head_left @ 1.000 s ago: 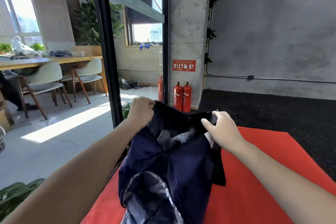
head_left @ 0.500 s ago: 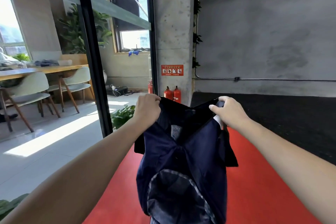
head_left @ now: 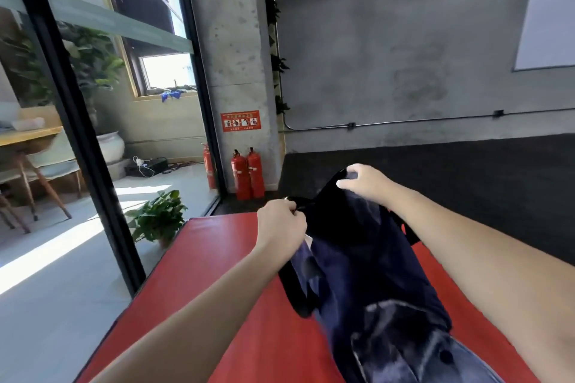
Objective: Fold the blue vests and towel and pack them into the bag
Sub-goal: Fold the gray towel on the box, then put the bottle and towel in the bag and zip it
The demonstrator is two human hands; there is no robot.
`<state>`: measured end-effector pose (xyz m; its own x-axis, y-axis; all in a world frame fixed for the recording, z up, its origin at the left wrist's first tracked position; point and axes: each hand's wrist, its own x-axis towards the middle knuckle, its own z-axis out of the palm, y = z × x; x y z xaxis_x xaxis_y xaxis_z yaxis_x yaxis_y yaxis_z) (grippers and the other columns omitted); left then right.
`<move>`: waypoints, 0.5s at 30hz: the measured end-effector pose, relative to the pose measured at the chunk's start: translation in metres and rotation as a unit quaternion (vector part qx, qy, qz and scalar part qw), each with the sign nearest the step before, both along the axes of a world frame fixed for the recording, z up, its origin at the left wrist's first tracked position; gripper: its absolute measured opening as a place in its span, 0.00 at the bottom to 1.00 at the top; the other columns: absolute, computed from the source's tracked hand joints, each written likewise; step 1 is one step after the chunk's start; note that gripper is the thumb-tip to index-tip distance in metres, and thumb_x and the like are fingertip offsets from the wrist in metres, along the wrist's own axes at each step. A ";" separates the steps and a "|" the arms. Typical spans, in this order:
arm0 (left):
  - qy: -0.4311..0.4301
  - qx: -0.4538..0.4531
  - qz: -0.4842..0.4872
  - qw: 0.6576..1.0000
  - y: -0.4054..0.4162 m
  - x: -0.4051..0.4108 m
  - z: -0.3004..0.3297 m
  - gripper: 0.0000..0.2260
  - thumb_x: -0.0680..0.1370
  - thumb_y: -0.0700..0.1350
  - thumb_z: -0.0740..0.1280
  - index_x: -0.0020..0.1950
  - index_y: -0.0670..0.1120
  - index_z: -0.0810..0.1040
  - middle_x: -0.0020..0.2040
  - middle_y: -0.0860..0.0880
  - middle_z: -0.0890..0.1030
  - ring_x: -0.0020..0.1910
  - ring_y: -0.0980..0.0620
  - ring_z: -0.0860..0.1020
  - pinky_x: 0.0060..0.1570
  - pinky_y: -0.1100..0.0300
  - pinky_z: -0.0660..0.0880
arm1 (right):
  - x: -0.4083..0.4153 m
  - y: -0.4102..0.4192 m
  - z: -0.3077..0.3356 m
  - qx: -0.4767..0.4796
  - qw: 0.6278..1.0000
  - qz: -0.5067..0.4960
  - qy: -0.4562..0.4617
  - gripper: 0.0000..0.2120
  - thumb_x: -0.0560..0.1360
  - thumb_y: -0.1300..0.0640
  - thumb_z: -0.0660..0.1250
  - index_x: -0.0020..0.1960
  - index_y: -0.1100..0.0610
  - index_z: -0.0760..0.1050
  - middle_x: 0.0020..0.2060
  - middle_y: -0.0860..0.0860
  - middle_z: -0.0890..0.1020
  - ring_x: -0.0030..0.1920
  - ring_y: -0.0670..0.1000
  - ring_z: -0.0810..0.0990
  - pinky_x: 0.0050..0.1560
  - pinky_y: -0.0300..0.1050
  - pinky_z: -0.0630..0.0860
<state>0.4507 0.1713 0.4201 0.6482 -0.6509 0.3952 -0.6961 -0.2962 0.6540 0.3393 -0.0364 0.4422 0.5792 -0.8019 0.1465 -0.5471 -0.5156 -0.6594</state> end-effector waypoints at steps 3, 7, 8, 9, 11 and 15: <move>0.009 0.045 -0.007 0.999 -0.008 -0.017 -0.037 0.09 0.73 0.39 0.63 0.32 0.42 0.74 0.27 0.50 0.73 0.32 0.46 0.70 0.36 0.56 0.68 | -0.024 0.010 -0.033 -0.001 0.998 0.026 0.059 0.28 0.74 0.48 0.72 0.71 0.56 0.72 0.69 0.54 0.76 0.67 0.55 0.75 0.66 0.47 0.71; 0.012 0.045 -0.021 0.999 -0.012 -0.029 -0.050 0.08 0.77 0.45 0.64 0.48 0.46 0.82 0.37 0.49 0.83 0.37 0.49 0.76 0.43 0.55 0.73 | -0.058 0.021 -0.050 -0.041 0.998 0.045 0.006 0.23 0.75 0.51 0.71 0.69 0.52 0.75 0.64 0.48 0.76 0.65 0.51 0.75 0.59 0.42 0.69; 0.018 0.037 -0.025 0.999 -0.011 -0.036 -0.047 0.11 0.78 0.46 0.64 0.56 0.48 0.83 0.41 0.49 0.84 0.39 0.51 0.77 0.44 0.58 0.73 | -0.071 0.023 -0.049 -0.049 0.998 0.042 -0.009 0.19 0.75 0.51 0.71 0.65 0.51 0.77 0.60 0.47 0.77 0.62 0.50 0.76 0.57 0.42 0.69; 0.018 0.034 -0.026 0.999 -0.011 -0.043 -0.044 0.14 0.79 0.47 0.64 0.63 0.48 0.80 0.47 0.48 0.84 0.42 0.53 0.77 0.45 0.60 0.72 | -0.085 0.025 -0.048 -0.054 0.998 0.033 -0.020 0.16 0.75 0.51 0.71 0.62 0.50 0.79 0.57 0.46 0.78 0.59 0.49 0.77 0.56 0.42 0.69; -0.003 0.046 -0.026 0.999 -0.009 -0.065 -0.038 0.20 0.79 0.50 0.63 0.71 0.48 0.75 0.60 0.46 0.80 0.52 0.49 0.79 0.49 0.58 0.72 | -0.115 0.033 -0.047 -0.056 0.998 0.016 -0.033 0.13 0.75 0.51 0.72 0.58 0.51 0.81 0.56 0.47 0.80 0.55 0.47 0.77 0.55 0.40 0.68; -0.048 0.084 -0.063 0.993 -0.007 -0.134 -0.035 0.20 0.78 0.51 0.63 0.69 0.49 0.73 0.63 0.45 0.73 0.61 0.40 0.76 0.58 0.48 0.75 | -0.191 0.057 -0.060 -0.024 0.999 -0.018 -0.010 0.11 0.75 0.50 0.72 0.56 0.52 0.82 0.53 0.47 0.83 0.54 0.47 0.78 0.52 0.40 0.69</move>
